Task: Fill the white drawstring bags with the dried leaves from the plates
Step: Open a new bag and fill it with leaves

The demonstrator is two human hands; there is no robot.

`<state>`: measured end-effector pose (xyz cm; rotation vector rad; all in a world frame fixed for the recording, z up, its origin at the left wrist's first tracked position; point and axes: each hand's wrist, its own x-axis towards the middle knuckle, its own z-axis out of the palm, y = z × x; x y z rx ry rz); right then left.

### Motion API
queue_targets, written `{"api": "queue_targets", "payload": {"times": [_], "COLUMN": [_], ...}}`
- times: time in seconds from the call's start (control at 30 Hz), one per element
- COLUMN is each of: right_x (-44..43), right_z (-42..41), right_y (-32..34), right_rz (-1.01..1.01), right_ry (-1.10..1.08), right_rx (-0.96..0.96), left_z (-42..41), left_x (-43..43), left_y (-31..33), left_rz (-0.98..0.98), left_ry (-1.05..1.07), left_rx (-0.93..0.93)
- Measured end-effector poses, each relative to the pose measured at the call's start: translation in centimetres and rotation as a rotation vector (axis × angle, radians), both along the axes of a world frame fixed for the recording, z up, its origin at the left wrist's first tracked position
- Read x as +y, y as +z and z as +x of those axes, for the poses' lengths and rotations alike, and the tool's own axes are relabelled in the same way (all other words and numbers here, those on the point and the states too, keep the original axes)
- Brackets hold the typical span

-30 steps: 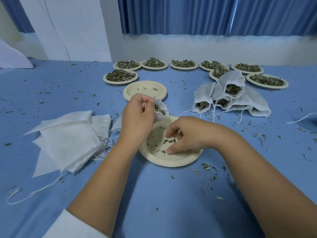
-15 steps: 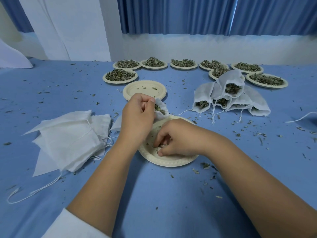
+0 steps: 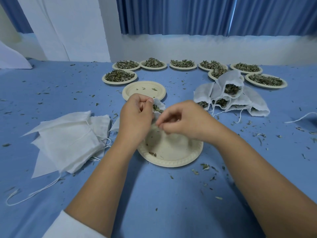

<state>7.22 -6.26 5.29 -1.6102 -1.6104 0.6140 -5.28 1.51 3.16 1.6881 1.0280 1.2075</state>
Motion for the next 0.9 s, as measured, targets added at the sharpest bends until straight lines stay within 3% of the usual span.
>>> {"api": "queue_targets", "payload": {"times": [0.07, 0.17, 0.33, 0.53, 0.9], "right_x": [0.18, 0.59, 0.89, 0.77, 0.76], "right_z": [0.66, 0.54, 0.25, 0.08, 0.71], "right_y": [0.15, -0.39, -0.79, -0.77, -0.63], "right_rz": [0.131, 0.21, 0.117, 0.203, 0.379], "right_ry": [-0.12, -0.237, -0.139, -0.107, -0.189], "right_rx": [0.164, 0.215, 0.285, 0.41, 0.273], "left_z": [0.02, 0.11, 0.1, 0.02, -0.12], "left_x": [-0.16, -0.64, -0.98, -0.99, -0.69], "left_y": [0.0, 0.03, 0.36, 0.58, 0.85], "left_rz": [-0.008, -0.008, -0.026, -0.059, -0.098], "left_ry": [-0.02, -0.065, -0.111, -0.109, -0.136], "left_rx": [-0.002, 0.0, -0.041, -0.082, -0.16]}}
